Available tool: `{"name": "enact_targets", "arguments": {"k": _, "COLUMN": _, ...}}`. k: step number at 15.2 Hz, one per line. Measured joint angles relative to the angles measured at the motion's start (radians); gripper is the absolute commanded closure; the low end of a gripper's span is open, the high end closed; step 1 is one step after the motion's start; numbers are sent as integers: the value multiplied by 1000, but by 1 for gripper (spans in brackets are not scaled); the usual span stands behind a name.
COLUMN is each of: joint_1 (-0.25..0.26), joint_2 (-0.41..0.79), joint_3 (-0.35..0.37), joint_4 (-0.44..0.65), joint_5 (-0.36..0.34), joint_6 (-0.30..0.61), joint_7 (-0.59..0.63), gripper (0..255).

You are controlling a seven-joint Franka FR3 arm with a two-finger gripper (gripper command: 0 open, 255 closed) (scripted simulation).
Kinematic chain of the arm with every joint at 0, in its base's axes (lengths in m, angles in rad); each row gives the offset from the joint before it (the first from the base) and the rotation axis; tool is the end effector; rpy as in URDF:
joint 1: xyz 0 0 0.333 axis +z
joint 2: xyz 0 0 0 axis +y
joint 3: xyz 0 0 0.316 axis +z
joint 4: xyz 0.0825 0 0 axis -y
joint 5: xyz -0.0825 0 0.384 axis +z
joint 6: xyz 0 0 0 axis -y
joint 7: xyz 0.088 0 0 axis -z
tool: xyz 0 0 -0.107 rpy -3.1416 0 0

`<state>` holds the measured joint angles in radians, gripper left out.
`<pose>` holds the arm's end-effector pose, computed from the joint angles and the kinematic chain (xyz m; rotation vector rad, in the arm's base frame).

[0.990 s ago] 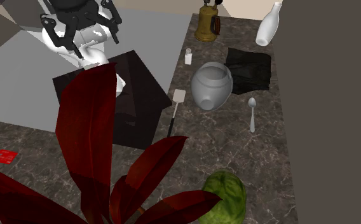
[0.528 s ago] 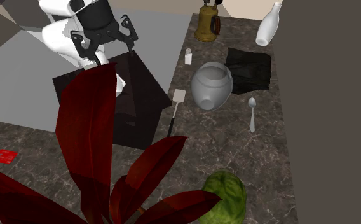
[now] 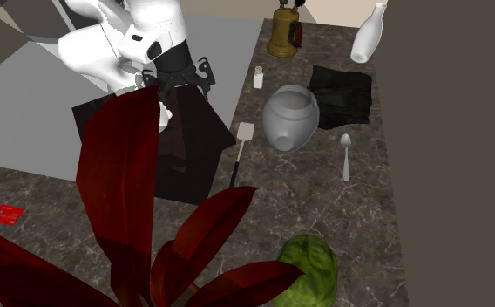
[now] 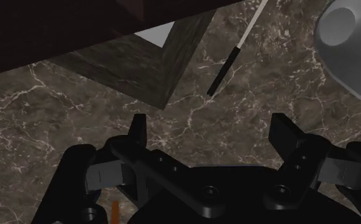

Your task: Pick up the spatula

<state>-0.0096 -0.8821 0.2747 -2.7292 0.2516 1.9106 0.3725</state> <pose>0.2864 0.0947 0.4608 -3.0698 0.4297 -0.0665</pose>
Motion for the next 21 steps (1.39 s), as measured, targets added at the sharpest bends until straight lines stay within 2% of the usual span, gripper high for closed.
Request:
{"name": "enact_targets", "arguments": {"k": 7, "joint_1": 33, "joint_2": 93, "joint_3": 194, "joint_4": -132, "joint_5": 128, "joint_6": 238, "joint_7": 220, "gripper": 0}}
{"name": "enact_targets", "arguments": {"k": 11, "joint_1": 19, "joint_2": 239, "joint_3": 324, "joint_4": -151, "joint_5": 185, "joint_6": 411, "joint_7": 351, "gripper": 0}}
{"name": "enact_targets", "arguments": {"k": 14, "joint_1": -14, "joint_2": 365, "joint_3": 433, "joint_4": -154, "joint_5": 203, "joint_6": 545, "joint_7": 463, "gripper": 0}}
{"name": "enact_targets", "arguments": {"k": 16, "joint_1": -60, "joint_2": 462, "joint_3": 517, "joint_4": -143, "joint_5": 185, "joint_6": 635, "joint_7": 554, "gripper": 0}}
{"name": "enact_targets", "arguments": {"k": 18, "joint_1": -163, "joint_2": 595, "joint_3": 634, "joint_4": -125, "joint_5": 109, "joint_6": 750, "joint_7": 676, "gripper": 0}}
{"name": "enact_targets", "arguments": {"k": 19, "joint_1": -237, "joint_2": 660, "joint_3": 705, "joint_4": -107, "joint_5": 40, "joint_6": 794, "joint_7": 761, "gripper": 0}}
{"name": "enact_targets", "arguments": {"k": 20, "joint_1": -335, "joint_2": 730, "joint_3": 789, "joint_4": -97, "joint_5": -68, "joint_6": 837, "joint_7": 873, "gripper": 0}}
{"name": "enact_targets", "arguments": {"k": 21, "joint_1": -452, "joint_2": 833, "joint_3": 853, "joint_4": -69, "joint_5": -229, "joint_6": 852, "joint_7": 1027, "gripper": 0}}
